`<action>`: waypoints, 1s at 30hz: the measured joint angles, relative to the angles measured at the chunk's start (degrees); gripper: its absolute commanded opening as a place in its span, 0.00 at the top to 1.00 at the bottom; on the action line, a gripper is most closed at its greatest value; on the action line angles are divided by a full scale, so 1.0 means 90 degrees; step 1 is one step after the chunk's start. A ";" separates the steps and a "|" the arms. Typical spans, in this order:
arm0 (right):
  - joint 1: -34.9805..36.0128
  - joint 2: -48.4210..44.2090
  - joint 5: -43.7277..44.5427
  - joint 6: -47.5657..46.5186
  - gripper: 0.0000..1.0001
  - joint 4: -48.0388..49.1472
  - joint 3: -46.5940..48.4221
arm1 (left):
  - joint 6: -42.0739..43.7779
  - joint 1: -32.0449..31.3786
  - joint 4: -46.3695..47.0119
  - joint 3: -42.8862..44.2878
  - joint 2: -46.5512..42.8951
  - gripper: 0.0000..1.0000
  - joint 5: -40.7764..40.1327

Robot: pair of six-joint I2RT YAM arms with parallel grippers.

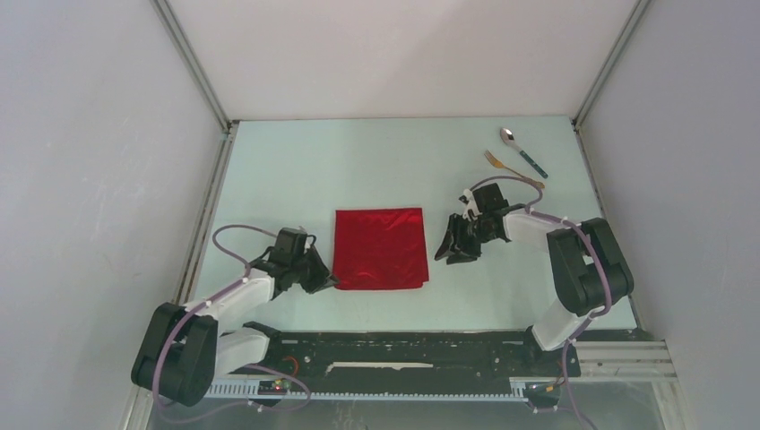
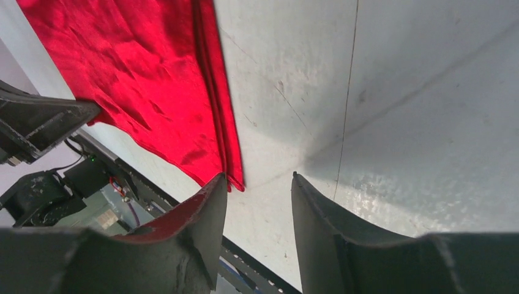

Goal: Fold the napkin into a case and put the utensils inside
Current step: Smooth out the square-folded napkin at the center of the board.

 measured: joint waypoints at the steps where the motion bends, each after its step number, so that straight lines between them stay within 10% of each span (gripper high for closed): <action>1: -0.0002 0.0000 -0.0078 0.0046 0.54 0.0075 -0.0104 | 0.0034 0.0049 -0.0068 0.0000 -0.0058 1.00 0.0002; 20: 0.0646 0.0311 -0.0612 0.1112 0.98 0.1542 -0.0906 | 0.0238 -0.0192 0.0012 0.0012 0.0085 0.97 0.0175; 25: 0.0648 0.0112 -0.0486 0.1234 0.83 0.1549 -0.1083 | 0.0197 -0.0369 0.0313 0.0051 0.0313 0.94 0.0204; 30: 0.0588 -0.0248 -0.0092 0.1188 0.68 0.1234 -0.1134 | 0.0187 -0.0396 0.0180 0.0049 0.0199 0.70 0.0109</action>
